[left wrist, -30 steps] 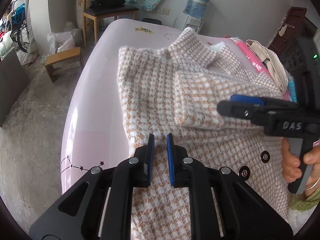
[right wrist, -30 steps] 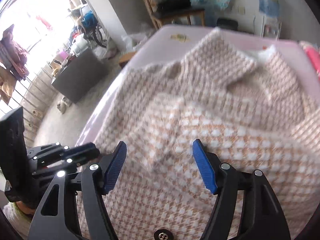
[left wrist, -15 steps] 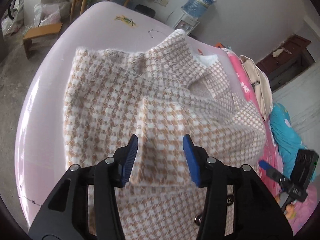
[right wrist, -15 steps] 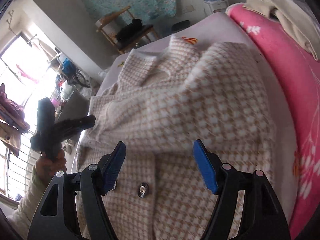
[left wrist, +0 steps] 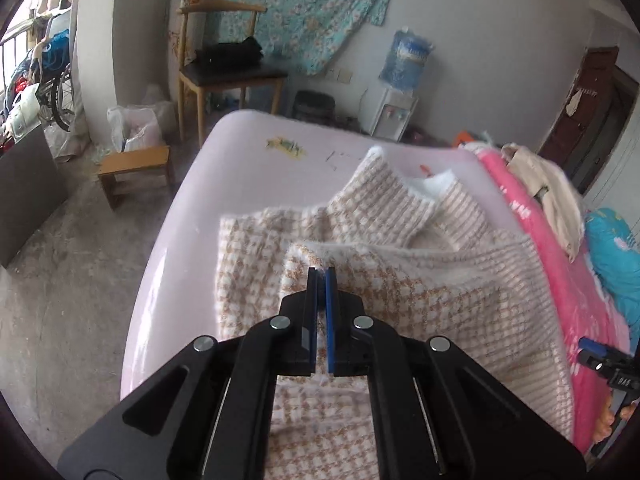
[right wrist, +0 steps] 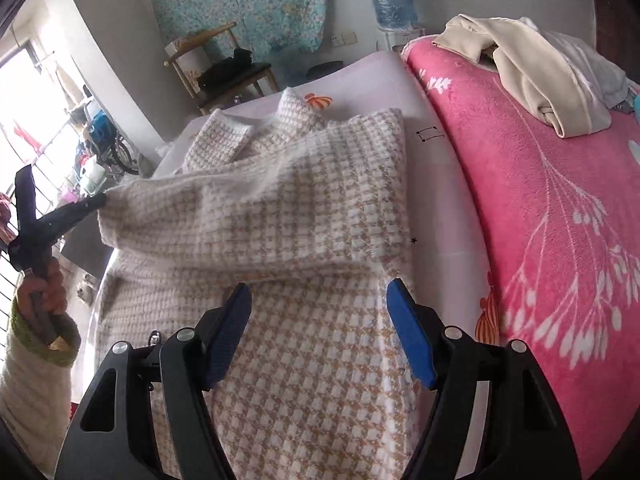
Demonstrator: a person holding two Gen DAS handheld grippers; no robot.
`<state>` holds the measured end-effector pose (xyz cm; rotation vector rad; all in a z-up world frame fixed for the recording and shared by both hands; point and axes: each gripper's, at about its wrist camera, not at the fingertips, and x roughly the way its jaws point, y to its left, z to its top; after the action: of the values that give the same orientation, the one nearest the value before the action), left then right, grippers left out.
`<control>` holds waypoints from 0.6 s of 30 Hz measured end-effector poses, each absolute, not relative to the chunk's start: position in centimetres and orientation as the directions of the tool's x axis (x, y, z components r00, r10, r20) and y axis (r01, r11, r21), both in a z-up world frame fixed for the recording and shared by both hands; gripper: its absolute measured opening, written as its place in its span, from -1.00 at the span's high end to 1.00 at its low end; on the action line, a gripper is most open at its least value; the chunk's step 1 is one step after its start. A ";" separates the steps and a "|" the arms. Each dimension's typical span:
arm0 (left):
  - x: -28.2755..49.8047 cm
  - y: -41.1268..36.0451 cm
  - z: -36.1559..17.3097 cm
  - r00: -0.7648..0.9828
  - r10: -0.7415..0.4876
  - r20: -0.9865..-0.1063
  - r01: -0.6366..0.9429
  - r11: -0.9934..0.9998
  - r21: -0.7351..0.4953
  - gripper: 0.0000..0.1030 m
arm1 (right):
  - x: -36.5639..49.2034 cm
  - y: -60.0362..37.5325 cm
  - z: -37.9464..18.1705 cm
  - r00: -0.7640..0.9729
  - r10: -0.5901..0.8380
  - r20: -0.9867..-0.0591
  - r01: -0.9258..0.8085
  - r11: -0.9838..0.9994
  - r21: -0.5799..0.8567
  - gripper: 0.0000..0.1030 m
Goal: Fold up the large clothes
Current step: 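Pinch the folded coat fabric with the left gripper and straighten it toward the collar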
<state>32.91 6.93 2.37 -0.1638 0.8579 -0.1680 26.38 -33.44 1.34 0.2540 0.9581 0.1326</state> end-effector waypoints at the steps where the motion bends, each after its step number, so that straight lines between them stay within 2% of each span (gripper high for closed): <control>1: 33.2 7.0 1.0 0.613 -0.196 -0.766 0.069 0.978 -0.195 0.95 | 26.7 -33.6 1.1 0.562 0.221 -0.797 0.006 0.963 0.271 -0.33; 4: 33.2 7.6 -1.3 0.586 -0.172 -0.792 0.051 0.983 -0.175 0.95 | 27.7 -33.7 0.7 0.546 0.211 -0.811 0.026 0.963 0.268 -0.33; 8: 32.1 7.2 0.6 0.660 -0.137 -0.739 0.065 0.990 -0.126 0.95 | 28.6 -33.9 1.7 0.572 0.203 -0.795 0.020 0.965 0.260 -0.33; 12: 33.5 6.5 -1.5 0.607 -0.079 -0.791 0.068 0.997 -0.048 0.93 | 29.9 -33.7 1.4 0.577 0.175 -0.798 0.008 0.976 0.219 -0.32; 13: 34.0 6.4 -2.3 0.591 -0.081 -0.803 0.077 0.996 -0.045 0.92 | 30.1 -33.6 1.1 0.573 0.167 -0.803 0.011 0.977 0.211 -0.29; 15: 34.2 6.6 -2.7 0.580 -0.090 -0.809 0.075 0.996 -0.057 0.86 | 30.6 -33.5 0.4 0.559 0.158 -0.814 0.013 0.980 0.200 -0.06; 18: 33.3 8.0 -0.9 0.635 -0.109 -0.765 0.037 0.993 -0.110 0.86 | 30.9 -33.9 0.8 0.568 0.147 -0.810 0.013 0.982 0.187 0.11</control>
<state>33.34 8.00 -0.90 -0.0870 0.8792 -0.0838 30.89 -33.89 0.81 0.1797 0.9646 0.0794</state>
